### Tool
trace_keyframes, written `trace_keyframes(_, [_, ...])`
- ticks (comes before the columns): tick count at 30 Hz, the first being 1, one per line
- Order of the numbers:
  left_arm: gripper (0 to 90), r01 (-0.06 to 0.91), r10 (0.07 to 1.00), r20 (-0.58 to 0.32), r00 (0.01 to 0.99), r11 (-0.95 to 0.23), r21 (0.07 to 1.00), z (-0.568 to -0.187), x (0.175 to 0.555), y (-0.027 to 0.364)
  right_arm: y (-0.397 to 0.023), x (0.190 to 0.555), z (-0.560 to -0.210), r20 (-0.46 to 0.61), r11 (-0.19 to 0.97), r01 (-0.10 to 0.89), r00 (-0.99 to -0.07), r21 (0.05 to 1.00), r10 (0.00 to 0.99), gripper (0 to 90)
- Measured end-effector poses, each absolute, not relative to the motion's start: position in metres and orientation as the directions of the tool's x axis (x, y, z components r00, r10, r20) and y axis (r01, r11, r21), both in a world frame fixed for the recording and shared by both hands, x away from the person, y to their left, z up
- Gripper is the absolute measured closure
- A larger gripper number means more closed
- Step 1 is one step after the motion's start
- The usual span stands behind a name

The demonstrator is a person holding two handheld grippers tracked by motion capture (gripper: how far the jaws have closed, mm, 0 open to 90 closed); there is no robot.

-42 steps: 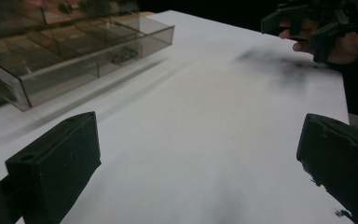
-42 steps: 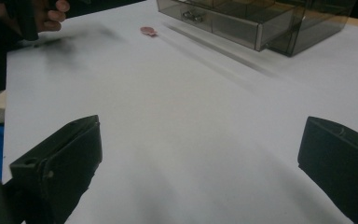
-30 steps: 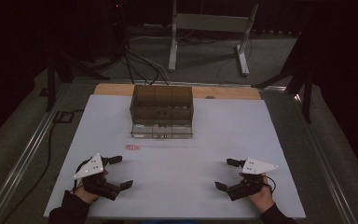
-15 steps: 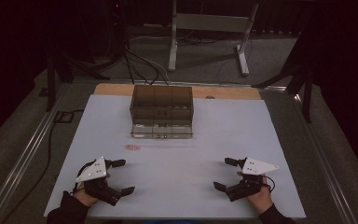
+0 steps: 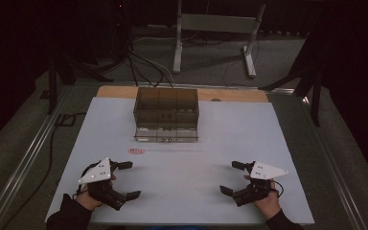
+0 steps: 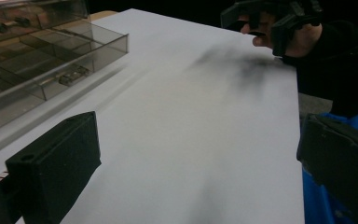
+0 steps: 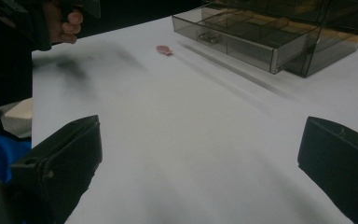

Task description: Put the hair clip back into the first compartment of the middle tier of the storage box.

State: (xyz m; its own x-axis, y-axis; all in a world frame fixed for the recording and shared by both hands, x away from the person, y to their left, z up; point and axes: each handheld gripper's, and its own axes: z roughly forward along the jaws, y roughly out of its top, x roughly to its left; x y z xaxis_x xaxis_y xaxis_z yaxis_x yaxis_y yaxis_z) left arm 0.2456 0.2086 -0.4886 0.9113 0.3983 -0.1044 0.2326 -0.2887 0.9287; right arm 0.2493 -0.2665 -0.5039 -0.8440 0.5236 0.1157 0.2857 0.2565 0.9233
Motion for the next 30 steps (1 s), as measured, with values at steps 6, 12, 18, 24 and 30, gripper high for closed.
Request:
trace_keyframes(6, [0.4,0.24,0.412,-0.116,0.904,-0.266,0.934,-0.485,0.253,0.211,-0.268,0.25,-0.504,0.118,0.252,0.289,-0.838,0.924,0.532,0.0])
trace_keyframes(12, [0.4,0.246,0.442,-0.124,0.889,-0.229,0.942,-0.48,0.262,0.217,-0.268,0.251,-0.504,0.123,0.249,0.295,-0.837,0.923,0.534,0.0])
trace_keyframes(18, [0.4,0.25,0.476,-0.126,0.871,-0.206,0.946,-0.476,0.272,0.221,-0.268,0.251,-0.505,0.127,0.249,0.299,-0.836,0.921,0.533,0.0])
trace_keyframes(24, [0.4,0.254,0.508,-0.122,0.853,-0.198,0.947,-0.474,0.282,0.223,-0.268,0.252,-0.505,0.131,0.25,0.305,-0.834,0.919,0.536,0.0])
trace_keyframes(30, [0.4,0.268,0.536,-0.125,0.835,-0.198,0.943,-0.474,0.291,0.225,-0.268,0.252,-0.506,0.131,0.252,0.307,-0.833,0.918,0.538,0.0])
